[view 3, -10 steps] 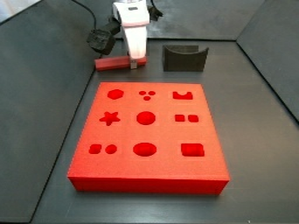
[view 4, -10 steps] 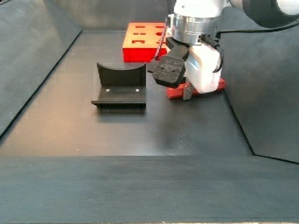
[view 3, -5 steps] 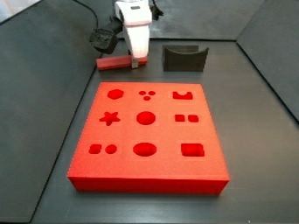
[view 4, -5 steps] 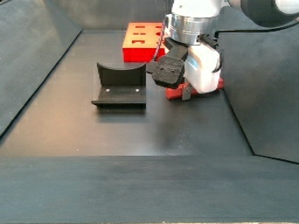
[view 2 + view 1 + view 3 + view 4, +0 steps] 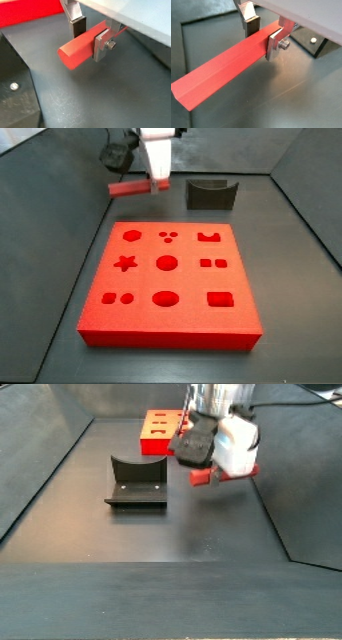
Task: Pick up the hexagon object. Move up. Place the hexagon object on the fixture. Regrasp the hexagon object. Move to above the board. Insert the hexagon object.
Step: Move up, then place the hexagon object on the fixture.
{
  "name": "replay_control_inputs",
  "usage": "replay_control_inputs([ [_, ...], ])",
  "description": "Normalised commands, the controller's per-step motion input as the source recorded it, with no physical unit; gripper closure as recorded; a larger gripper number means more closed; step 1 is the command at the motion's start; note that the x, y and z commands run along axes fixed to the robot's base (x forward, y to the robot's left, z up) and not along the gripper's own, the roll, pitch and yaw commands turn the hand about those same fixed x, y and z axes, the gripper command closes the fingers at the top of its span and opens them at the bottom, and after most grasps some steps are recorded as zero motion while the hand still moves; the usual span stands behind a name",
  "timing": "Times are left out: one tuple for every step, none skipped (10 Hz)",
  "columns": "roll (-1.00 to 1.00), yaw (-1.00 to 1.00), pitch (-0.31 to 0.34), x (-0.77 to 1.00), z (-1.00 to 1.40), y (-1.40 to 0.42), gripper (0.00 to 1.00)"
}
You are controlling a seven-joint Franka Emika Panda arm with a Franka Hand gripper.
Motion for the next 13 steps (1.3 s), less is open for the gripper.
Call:
replay_control_inputs([
  [0.02,-0.03,0.049,-0.02,0.30,0.01,1.00],
  [0.00,0.00,0.000,0.00,1.00,0.00,1.00],
  [0.01,0.00,-0.003,0.00,1.00,0.00,1.00],
  [0.01,0.00,0.011,-0.01,1.00,0.00,1.00],
  [0.02,-0.01,0.019,-0.01,1.00,0.01,1.00],
  [0.03,-0.01,0.027,-0.02,1.00,0.01,1.00],
  [0.04,-0.02,0.039,-0.02,1.00,0.01,1.00],
  [0.05,-0.02,0.044,-0.02,1.00,0.02,1.00],
  [0.06,-0.02,0.048,-0.02,0.89,0.02,1.00],
  [0.06,-0.02,0.057,-0.02,0.72,0.02,1.00],
  [0.07,-0.02,0.068,0.00,0.51,0.02,1.00],
  [0.07,-0.01,0.078,0.00,0.40,0.02,1.00],
  [0.08,-0.01,0.092,0.01,0.18,0.02,1.00],
])
